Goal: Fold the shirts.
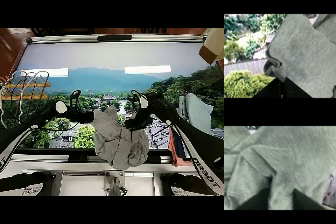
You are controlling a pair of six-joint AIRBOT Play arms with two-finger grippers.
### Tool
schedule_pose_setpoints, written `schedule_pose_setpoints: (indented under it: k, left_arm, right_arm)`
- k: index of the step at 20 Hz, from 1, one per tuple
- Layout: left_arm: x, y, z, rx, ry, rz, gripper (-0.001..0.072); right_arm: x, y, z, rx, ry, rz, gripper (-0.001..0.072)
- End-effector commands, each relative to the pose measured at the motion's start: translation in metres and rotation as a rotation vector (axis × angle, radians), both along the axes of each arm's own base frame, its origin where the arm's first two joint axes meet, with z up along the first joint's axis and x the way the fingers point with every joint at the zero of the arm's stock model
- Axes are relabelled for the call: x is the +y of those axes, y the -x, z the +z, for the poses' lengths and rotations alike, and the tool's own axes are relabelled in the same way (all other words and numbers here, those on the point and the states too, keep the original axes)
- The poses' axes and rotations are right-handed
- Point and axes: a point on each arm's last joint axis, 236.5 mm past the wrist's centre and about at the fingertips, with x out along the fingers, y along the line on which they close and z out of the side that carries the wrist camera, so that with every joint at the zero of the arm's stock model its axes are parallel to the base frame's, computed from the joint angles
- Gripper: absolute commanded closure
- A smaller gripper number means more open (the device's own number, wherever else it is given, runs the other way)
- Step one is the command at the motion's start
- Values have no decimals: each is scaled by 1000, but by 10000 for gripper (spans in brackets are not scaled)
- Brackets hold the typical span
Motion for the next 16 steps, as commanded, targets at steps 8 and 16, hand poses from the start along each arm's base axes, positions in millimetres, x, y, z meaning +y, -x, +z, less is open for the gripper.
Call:
schedule_pose_setpoints:
  k: [8, 16]
  left_arm:
    - [46, -73, 175, -444, -115, -90, 674]
    - [144, 47, 587, -1384, -57, 182, 675]
  right_arm:
    - [-61, -73, 121, -408, 215, 86, 647]
    - [-97, -29, 512, -1491, -181, -88, 647]
